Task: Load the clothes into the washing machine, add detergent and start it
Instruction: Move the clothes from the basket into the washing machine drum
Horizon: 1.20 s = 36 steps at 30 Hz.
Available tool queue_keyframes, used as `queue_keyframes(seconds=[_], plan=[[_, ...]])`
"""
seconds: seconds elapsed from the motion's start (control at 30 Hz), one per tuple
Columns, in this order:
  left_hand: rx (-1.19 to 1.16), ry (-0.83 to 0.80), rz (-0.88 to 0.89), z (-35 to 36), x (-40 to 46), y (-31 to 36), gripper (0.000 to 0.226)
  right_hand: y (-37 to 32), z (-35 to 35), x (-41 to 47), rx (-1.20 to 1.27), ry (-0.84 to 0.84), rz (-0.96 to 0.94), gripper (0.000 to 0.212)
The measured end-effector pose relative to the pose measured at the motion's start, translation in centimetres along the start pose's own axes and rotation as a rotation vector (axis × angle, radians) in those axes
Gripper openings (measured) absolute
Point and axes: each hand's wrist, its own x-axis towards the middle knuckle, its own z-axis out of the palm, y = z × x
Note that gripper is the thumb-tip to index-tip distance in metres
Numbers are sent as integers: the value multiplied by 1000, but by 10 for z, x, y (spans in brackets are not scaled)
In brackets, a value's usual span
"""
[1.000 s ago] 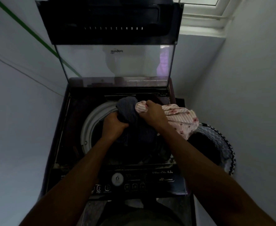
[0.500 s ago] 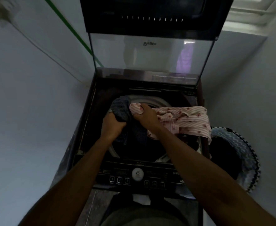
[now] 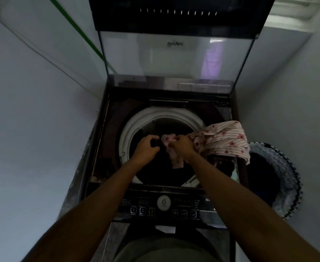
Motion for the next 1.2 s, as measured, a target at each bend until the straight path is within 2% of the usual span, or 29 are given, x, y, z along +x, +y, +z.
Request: queue_keyframes(seconds=[0.1, 0.23, 0.3, 0.33, 0.4, 0.43, 0.47, 0.53, 0.57, 0.63, 0.7, 0.77, 0.83, 0.97, 1.07, 1.2], plan=[[-50, -65, 40, 13, 4, 15, 28, 5, -12, -7, 144, 32, 4, 21], [-21, -99, 171, 37, 13, 48, 34, 16, -40, -11, 36, 238, -106, 29], [-1, -120, 238, 50, 16, 65, 36, 20, -59, -17, -142, 449, -228, 33], [9, -131, 273, 57, 17, 74, 36, 23, -69, -22, -311, 598, -272, 35], [35, -153, 334, 74, 19, 93, 36, 31, -88, -32, -569, 846, -223, 36], [41, -164, 355, 81, 20, 100, 35, 36, -96, -33, -598, 871, -135, 40], [51, -172, 382, 90, 20, 109, 34, 47, -105, -32, -555, 822, -16, 50], [80, -182, 432, 107, 20, 118, 46, 73, -122, -30, -397, 610, 202, 83], [83, -203, 456, 114, 17, 122, 55, 87, -130, -29, -294, 521, 254, 96], [102, -207, 500, 125, 14, 125, 68, 108, -140, -30, -85, 410, 218, 104], [89, -230, 532, 133, 12, 127, 76, 112, -142, -34, -58, 387, 108, 89], [53, -245, 580, 140, 15, 122, 83, 109, -138, -33, -270, 479, 35, 61], [35, -225, 611, 141, 11, 122, 80, 101, -135, -32, -453, 581, -14, 43], [-1, -187, 574, 130, 7, 120, 67, 89, -130, -39, -573, 646, -133, 24], [2, -173, 581, 119, 7, 115, 65, 77, -131, -36, -534, 644, -235, 18], [-6, -117, 537, 106, 9, 104, 65, 47, -124, -36, -218, 500, -364, 32]])
